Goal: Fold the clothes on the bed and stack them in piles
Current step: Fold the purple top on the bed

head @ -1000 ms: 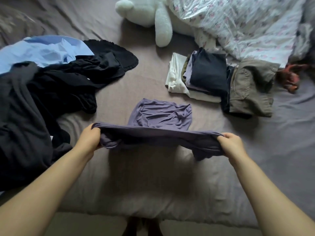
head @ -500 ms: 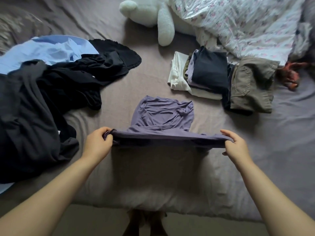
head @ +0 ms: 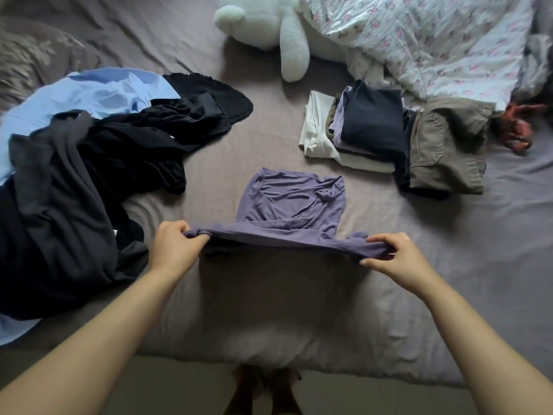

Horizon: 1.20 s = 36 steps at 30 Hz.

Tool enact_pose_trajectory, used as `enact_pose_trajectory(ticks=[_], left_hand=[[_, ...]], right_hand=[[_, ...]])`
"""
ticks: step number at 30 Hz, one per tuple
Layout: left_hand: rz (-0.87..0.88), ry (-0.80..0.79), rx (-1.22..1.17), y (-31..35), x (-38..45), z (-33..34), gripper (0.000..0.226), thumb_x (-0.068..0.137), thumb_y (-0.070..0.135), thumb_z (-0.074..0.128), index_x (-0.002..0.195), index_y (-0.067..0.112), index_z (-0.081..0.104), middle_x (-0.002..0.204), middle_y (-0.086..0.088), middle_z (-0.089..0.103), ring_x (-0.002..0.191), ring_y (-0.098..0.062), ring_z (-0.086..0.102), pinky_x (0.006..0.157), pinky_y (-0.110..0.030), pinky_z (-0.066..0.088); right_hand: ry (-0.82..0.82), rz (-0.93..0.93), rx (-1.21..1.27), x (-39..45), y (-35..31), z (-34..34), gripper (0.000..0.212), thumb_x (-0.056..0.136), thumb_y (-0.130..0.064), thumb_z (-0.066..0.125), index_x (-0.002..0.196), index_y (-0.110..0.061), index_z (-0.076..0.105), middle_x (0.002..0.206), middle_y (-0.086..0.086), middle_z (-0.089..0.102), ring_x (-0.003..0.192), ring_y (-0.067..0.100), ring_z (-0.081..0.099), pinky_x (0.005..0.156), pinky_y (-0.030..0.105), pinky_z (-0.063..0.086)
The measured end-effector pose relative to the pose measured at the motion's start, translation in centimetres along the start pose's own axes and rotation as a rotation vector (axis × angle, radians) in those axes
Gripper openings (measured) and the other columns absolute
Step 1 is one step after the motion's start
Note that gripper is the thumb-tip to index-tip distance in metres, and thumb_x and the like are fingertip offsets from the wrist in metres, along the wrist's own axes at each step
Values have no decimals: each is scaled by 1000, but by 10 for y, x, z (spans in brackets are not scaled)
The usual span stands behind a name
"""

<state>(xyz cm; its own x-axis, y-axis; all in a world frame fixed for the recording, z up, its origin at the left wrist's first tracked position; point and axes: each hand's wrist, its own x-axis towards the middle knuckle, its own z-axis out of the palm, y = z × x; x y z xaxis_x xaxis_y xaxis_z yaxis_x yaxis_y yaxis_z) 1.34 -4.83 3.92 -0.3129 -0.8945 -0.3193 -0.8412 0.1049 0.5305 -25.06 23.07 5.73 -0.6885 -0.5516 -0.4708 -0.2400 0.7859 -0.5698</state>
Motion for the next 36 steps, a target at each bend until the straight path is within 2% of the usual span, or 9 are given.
enact_pose_trajectory(ticks=[5, 7, 10, 13, 18, 23, 27, 31, 36], left_hand=[[188, -329, -184, 1, -10, -9, 23, 91, 4, 56, 71, 8, 45, 128, 2, 36, 119, -6, 37, 96, -21, 25], [248, -267, -282, 5, -15, -15, 27, 90, -6, 50, 68, 8, 41, 124, 1, 50, 116, -11, 47, 92, -19, 33], [244, -144, -462, 18, -18, -24, 39, 84, -16, 48, 62, 12, 31, 88, -10, 68, 82, -12, 60, 72, -29, 44], [308, -89, -435, 39, -21, -35, 39, 86, 0, 58, 58, 13, 33, 56, -2, 38, 52, -1, 33, 55, -25, 30], [426, -174, -218, 79, -26, -63, 13, 77, 25, 59, 78, 13, 54, 77, 3, 53, 71, -12, 47, 65, -23, 37], [666, -28, -162, 117, -40, -102, 22, 74, -3, 59, 89, 11, 65, 90, 0, 58, 85, -3, 49, 78, 1, 31], [721, 165, -257, 142, -52, -142, 36, 79, -9, 61, 98, 22, 62, 90, 14, 62, 85, 8, 54, 85, -1, 34], [771, 90, -231, 147, -70, -179, 54, 79, -8, 63, 122, 25, 59, 91, 17, 63, 88, 13, 56, 84, 1, 36], [827, 5, -187, 147, -86, -194, 32, 81, -4, 69, 93, 26, 69, 98, 25, 66, 88, 14, 59, 82, -2, 38]], right_hand=[[140, -54, -83, 0, 3, -8, 16, 80, -2, 73, 95, -7, 72, 83, 2, 50, 77, 23, 55, 78, 33, 46], [230, -42, -40, -2, 2, -13, 7, 82, -9, 73, 88, -10, 73, 81, 6, 55, 72, 25, 57, 72, 35, 47], [325, -28, -5, -6, -4, -24, 8, 81, -21, 75, 76, -19, 70, 77, 8, 66, 67, 23, 56, 67, 37, 46], [346, -23, 37, -13, -15, -43, 16, 81, -27, 75, 72, -16, 69, 70, 7, 66, 66, 23, 56, 65, 39, 45], [344, -76, 86, -25, -45, -72, 20, 78, -29, 78, 72, -13, 67, 70, 19, 62, 60, 17, 45, 59, 34, 37], [187, -133, 210, -44, -81, -111, 19, 72, -31, 82, 76, -16, 72, 74, 20, 64, 66, 13, 48, 64, 29, 40], [51, -204, 119, -67, -102, -154, 14, 69, -29, 84, 75, -20, 75, 66, 8, 64, 64, 8, 50, 64, 25, 41], [-184, -208, -10, -103, -109, -192, 9, 68, -21, 84, 72, -19, 76, 62, 3, 67, 58, 3, 53, 59, 17, 42], [-377, -175, 8, -131, -102, -214, 32, 57, -39, 81, 71, -11, 76, 62, -3, 66, 57, 1, 55, 56, 13, 43]])
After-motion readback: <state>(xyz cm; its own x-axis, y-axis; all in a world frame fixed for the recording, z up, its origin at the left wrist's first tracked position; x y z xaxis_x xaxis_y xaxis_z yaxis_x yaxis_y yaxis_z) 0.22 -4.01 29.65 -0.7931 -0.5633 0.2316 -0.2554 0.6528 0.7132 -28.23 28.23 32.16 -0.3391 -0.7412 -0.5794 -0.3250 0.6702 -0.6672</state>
